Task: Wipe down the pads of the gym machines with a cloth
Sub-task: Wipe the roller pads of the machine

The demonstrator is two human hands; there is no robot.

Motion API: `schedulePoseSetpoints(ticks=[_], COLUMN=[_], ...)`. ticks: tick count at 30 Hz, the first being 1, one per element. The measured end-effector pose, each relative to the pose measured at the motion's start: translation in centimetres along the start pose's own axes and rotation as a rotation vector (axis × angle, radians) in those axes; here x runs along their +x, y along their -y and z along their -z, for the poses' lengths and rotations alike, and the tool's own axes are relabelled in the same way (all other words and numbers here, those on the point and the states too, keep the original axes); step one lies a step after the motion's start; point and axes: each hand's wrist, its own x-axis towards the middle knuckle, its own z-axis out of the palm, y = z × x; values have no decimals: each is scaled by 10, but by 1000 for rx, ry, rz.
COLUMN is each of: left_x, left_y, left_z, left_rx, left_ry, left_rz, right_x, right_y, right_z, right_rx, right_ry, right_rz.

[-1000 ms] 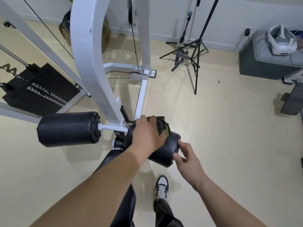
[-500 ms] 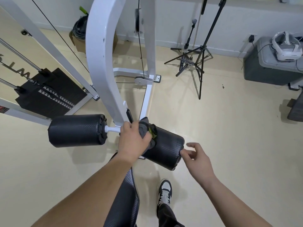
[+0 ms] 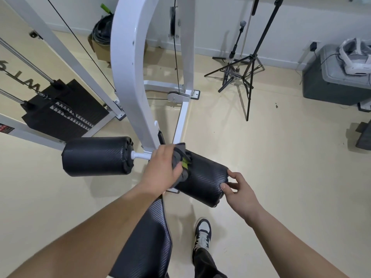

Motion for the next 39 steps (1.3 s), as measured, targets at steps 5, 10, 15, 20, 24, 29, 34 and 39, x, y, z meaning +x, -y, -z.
schedulePoseSetpoints(ticks=[5, 10, 15, 20, 24, 29, 34, 39], left_x=[-29, -43, 15, -6, -36, -5, -9, -78], left_y=[-62, -66, -21, -94, -120, -45, -36, -34], left_z=[-27, -27, -1, -27, -44, -7, -5, -25], left_rx=[-49, 7, -83, 45, 62, -65, -54, -141], left_ry=[-84, 122, -113, 26, 161, -10, -118, -23], left_rz=[54, -228, 325, -7, -185, 73, 194, 191], right_x=[2, -10, -14, -15, -22, -28, -19, -3], right_y=[-15, -26, -24, -30, -30, -15, -10, 8], right_z=[-6, -9, -11, -12, -7, -1, -1, 6], right_rx=[10, -38, -109, 62, 154, 220, 123, 58], right_ry=[9, 3, -24, 1, 17, 102, -48, -33], right_rz=[25, 66, 62, 65, -33, -103, -28, -3])
